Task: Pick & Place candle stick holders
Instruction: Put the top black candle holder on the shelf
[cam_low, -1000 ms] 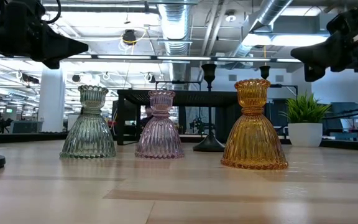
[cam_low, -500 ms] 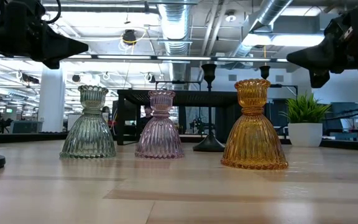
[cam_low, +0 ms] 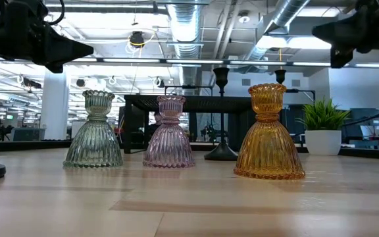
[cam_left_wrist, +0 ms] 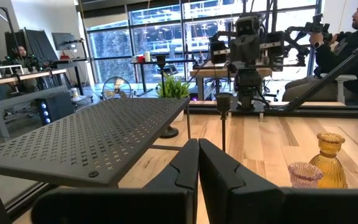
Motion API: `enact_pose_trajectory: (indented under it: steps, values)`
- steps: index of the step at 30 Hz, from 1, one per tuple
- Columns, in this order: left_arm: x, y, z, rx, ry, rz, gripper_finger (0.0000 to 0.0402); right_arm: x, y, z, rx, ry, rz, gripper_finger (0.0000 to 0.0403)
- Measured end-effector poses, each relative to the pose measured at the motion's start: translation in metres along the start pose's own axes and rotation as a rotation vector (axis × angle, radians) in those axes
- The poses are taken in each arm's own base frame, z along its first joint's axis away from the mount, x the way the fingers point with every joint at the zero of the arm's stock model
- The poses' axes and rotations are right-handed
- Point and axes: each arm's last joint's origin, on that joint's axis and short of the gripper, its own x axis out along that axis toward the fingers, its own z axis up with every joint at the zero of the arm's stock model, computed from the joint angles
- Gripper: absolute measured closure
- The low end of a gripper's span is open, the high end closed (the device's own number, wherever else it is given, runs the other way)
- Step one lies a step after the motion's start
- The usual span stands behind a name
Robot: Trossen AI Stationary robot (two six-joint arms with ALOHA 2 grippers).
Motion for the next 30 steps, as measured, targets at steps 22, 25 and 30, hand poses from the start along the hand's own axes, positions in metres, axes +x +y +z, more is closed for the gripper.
enact_pose_trajectory:
  steps: [22,25,30]
  values:
    - [0.000,0.000,0.000,0.000,0.000,0.000,0.0390,0.018,0.004,0.022,0.038,-0.092,-0.105,0.0403]
    - [0.000,0.000,0.000,0.000,0.000,0.000,0.0390,0.020,0.006,0.033,0.045,-0.104,-0.090,0.0403]
    - [0.000,0.000,0.000,-0.001,-0.001,0.000,0.0390,0.023,0.012,0.043,0.040,-0.083,-0.058,0.0403]
